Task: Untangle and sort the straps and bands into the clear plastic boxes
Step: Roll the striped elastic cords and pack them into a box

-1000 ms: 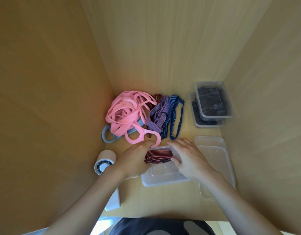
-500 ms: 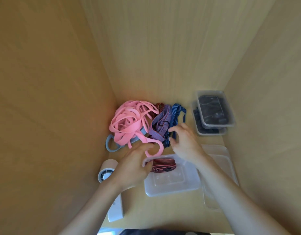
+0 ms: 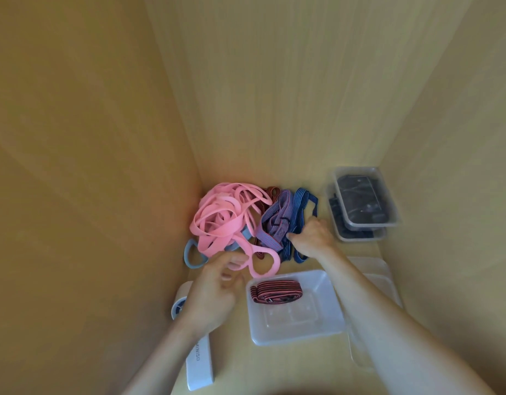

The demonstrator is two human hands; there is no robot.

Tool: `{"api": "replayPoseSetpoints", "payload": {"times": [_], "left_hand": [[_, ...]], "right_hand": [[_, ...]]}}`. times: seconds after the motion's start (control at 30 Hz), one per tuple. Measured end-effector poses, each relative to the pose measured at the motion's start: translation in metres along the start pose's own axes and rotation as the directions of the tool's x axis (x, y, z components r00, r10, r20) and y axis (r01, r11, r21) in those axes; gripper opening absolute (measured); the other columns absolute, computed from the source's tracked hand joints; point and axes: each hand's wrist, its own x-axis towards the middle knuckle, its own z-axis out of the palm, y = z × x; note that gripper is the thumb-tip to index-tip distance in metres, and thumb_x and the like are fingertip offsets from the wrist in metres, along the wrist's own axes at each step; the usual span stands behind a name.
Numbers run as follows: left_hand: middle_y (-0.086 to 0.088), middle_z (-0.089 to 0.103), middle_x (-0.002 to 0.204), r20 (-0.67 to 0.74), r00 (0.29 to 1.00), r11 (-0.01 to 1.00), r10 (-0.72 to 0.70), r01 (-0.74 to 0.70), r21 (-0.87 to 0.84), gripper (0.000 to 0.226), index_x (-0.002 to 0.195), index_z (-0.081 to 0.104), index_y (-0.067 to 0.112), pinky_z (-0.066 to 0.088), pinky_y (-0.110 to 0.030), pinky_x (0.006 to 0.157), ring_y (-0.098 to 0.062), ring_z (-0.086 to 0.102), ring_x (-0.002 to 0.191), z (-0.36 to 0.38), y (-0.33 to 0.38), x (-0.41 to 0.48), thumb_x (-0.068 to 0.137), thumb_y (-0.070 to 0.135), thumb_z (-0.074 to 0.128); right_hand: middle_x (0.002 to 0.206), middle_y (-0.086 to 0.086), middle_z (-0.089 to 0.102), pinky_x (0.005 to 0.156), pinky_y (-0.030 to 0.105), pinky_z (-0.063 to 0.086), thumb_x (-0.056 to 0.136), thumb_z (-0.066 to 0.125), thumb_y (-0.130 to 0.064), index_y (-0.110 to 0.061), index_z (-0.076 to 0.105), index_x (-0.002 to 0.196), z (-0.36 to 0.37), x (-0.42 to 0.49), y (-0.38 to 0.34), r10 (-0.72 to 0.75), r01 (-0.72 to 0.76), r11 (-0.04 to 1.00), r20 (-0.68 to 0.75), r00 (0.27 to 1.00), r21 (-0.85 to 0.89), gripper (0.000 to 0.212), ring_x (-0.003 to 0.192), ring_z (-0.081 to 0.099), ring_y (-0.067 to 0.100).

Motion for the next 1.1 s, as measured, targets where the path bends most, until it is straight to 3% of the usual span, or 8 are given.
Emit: {"api": "replayPoseSetpoints", "payload": {"times": [0.07,0.13,0.33,0.53,0.73,0.93,1.03,1.1], "left_hand": [[0.013,0.069,0.111,0.015,1.0,1.0,0.003,-0.003,0.012,0.033,0.106,0.067,0.026,0.047,-0.012,0.087,0.003,0.062,0.102,0.001,0.002,0.0,0.09,-0.001,0.059],[0.012,0.068,0.11,0.034,0.999,1.0,0.007,-0.008,0.012,0.039,0.101,0.065,0.033,0.045,-0.008,0.083,0.003,0.061,0.1,0.002,0.003,0.0,0.09,-0.004,0.058],[0.013,0.068,0.109,0.083,0.997,1.0,-0.006,0.005,0.009,0.039,0.101,0.068,0.033,0.047,-0.012,0.083,-0.001,0.063,0.099,0.011,-0.001,0.003,0.09,-0.003,0.057],[0.013,0.069,0.108,0.1,0.995,1.0,-0.01,0.01,-0.006,0.035,0.102,0.069,0.03,0.048,-0.014,0.084,-0.002,0.063,0.099,0.012,0.002,0.004,0.091,-0.001,0.058],[0.011,0.072,0.105,0.085,0.996,0.996,-0.027,0.034,-0.081,0.036,0.098,0.07,0.026,0.046,-0.01,0.081,0.0,0.064,0.097,0.012,0.009,0.009,0.09,-0.006,0.056],[0.009,0.074,0.097,0.108,0.994,0.991,-0.021,0.036,-0.133,0.035,0.092,0.072,0.024,0.05,-0.015,0.082,-0.006,0.066,0.095,0.021,0.024,0.021,0.09,-0.007,0.057],[0.008,0.072,0.103,0.115,0.993,0.98,-0.026,0.048,-0.191,0.033,0.103,0.07,0.021,0.051,-0.021,0.085,-0.008,0.067,0.097,0.026,0.035,0.031,0.091,-0.007,0.057],[0.003,0.069,0.108,0.097,0.995,0.962,-0.015,0.04,-0.27,0.029,0.113,0.065,0.019,0.049,-0.019,0.081,-0.002,0.065,0.09,0.03,0.047,0.038,0.093,-0.002,0.062]], "right_hand": [[0.104,0.014,0.058,0.074,0.034,0.052,0.079,0.069,-0.038,-0.01,0.062,0.102,0.004,-0.002,-0.002,-0.009,0.009,1.0,-0.001,1.0,0.018,0.037,0.091,0.063,0.035],[0.092,0.013,0.059,0.063,0.03,0.042,0.077,0.064,-0.029,-0.016,0.056,0.08,0.006,-0.005,-0.004,-0.001,0.0,0.998,0.023,1.0,0.06,0.015,0.077,0.058,0.032],[0.089,0.015,0.067,0.061,0.028,0.042,0.076,0.074,-0.044,-0.02,0.052,0.064,0.016,0.001,0.0,0.063,-0.067,0.986,0.03,0.998,0.152,0.034,0.076,0.065,0.032],[0.058,0.002,0.052,0.046,0.023,0.034,0.08,0.065,-0.01,-0.014,0.052,0.058,-0.003,-0.019,-0.007,0.14,-0.152,0.946,0.064,0.988,0.286,0.025,0.057,0.052,0.021],[0.072,0.015,0.068,0.063,0.032,0.048,0.08,0.071,-0.015,-0.01,0.061,0.063,-0.031,-0.034,-0.003,0.17,-0.138,0.888,-0.035,0.985,0.438,0.021,0.073,0.064,0.031],[0.076,0.009,0.066,0.072,0.036,0.047,0.078,0.073,-0.016,-0.013,0.057,0.073,-0.069,-0.046,-0.016,0.099,-0.067,0.692,-0.002,0.995,0.719,0.017,0.075,0.062,0.028],[0.083,0.016,0.071,0.083,0.048,0.053,0.079,0.07,-0.01,-0.012,0.057,0.071,-0.084,-0.056,-0.023,0.021,-0.043,0.554,0.037,0.999,0.831,0.015,0.084,0.068,0.035],[0.085,0.014,0.071,0.081,0.045,0.054,0.088,0.063,0.002,-0.01,0.055,0.071,-0.091,-0.063,-0.028,-0.046,-0.015,0.465,0.041,0.998,0.885,0.022,0.08,0.067,0.028]]}}
